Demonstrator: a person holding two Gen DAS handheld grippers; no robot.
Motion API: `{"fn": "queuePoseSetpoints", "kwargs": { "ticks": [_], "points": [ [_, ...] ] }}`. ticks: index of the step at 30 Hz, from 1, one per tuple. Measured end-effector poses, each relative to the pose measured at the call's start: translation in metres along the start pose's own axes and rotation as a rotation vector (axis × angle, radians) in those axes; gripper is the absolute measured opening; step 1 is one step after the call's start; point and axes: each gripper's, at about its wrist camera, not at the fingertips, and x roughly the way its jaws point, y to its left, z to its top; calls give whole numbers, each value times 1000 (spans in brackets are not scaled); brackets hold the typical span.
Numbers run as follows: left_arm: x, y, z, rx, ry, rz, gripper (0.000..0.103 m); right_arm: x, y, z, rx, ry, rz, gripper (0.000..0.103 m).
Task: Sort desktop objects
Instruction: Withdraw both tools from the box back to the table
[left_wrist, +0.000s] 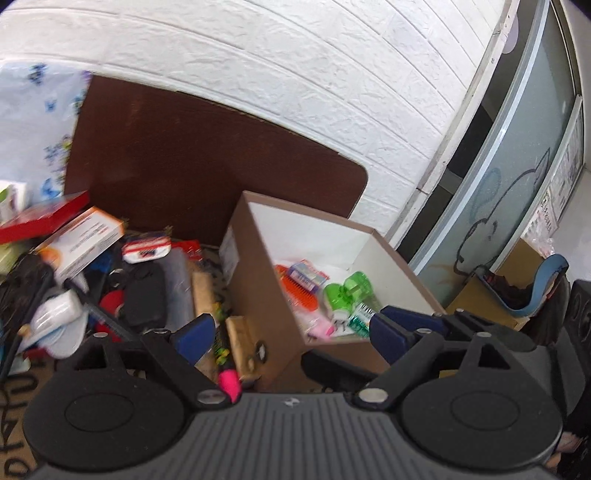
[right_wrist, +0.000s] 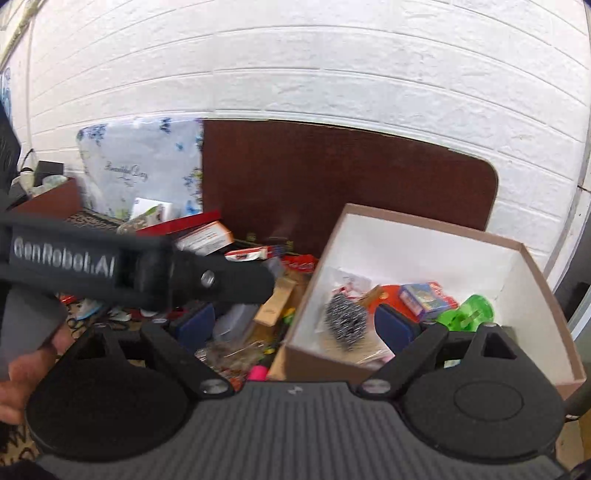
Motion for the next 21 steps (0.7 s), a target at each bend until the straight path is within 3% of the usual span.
{"fn": "queuePoseSetpoints", "kwargs": {
  "ticks": [9, 18, 19, 21],
  "points": [
    [-35, 41, -58, -59, 1, 91, 93, 7, 37, -50, 116, 55, 102, 91],
    [-27, 81, -84, -142, 88, 156, 92, 39, 67, -104, 56, 127, 95, 89],
    [-28, 82, -84, -145, 84, 163, 92, 45, 71, -106, 25, 134, 88, 89],
    [-29, 85, -83, -150, 74, 171, 92, 54, 76, -108, -29, 150, 88, 75]
  ]
}}
